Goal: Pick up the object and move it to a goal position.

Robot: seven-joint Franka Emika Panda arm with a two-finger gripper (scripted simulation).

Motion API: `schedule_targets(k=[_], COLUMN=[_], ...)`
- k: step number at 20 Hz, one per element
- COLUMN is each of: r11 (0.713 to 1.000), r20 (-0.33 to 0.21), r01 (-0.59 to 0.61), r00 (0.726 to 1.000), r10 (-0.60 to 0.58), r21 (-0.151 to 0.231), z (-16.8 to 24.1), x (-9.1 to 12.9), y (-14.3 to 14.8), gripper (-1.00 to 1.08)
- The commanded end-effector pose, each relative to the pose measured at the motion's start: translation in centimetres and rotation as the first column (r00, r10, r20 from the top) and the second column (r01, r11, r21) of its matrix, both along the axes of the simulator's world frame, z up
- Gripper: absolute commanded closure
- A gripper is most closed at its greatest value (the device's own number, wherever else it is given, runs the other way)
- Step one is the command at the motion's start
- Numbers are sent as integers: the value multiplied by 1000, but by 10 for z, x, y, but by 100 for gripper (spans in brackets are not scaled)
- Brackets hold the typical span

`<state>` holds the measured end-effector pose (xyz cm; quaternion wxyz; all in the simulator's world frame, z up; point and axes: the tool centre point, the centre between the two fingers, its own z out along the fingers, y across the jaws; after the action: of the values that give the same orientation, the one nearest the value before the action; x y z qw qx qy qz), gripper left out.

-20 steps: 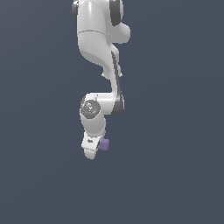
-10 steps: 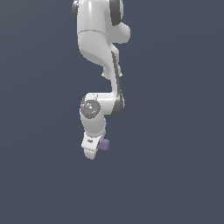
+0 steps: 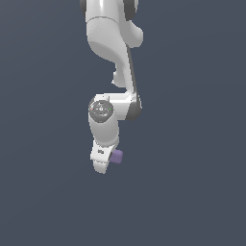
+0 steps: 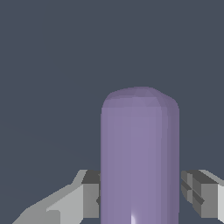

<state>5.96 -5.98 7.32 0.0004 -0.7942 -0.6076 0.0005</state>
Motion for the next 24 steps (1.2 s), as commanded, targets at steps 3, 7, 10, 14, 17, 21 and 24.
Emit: schedule_targets(k=[3, 7, 10, 14, 17, 21, 24], r11=[1000, 1000, 1000, 1000, 1000, 1000, 1000], r20=[1, 1, 1, 1, 1, 1, 1], r01=[-1, -1, -1, -1, -1, 0, 0], r00=[1000, 1000, 1000, 1000, 1000, 1000, 1000], r10=[1, 1, 1, 1, 1, 0, 0], r21=[0, 1, 1, 1, 1, 1, 1], z=[42, 84, 116, 158, 188, 222, 240], x=[8, 16, 22, 31, 38, 45, 50], y=[12, 25, 34, 46, 55, 64, 69], gripper=[108, 108, 108, 108, 108, 108, 108])
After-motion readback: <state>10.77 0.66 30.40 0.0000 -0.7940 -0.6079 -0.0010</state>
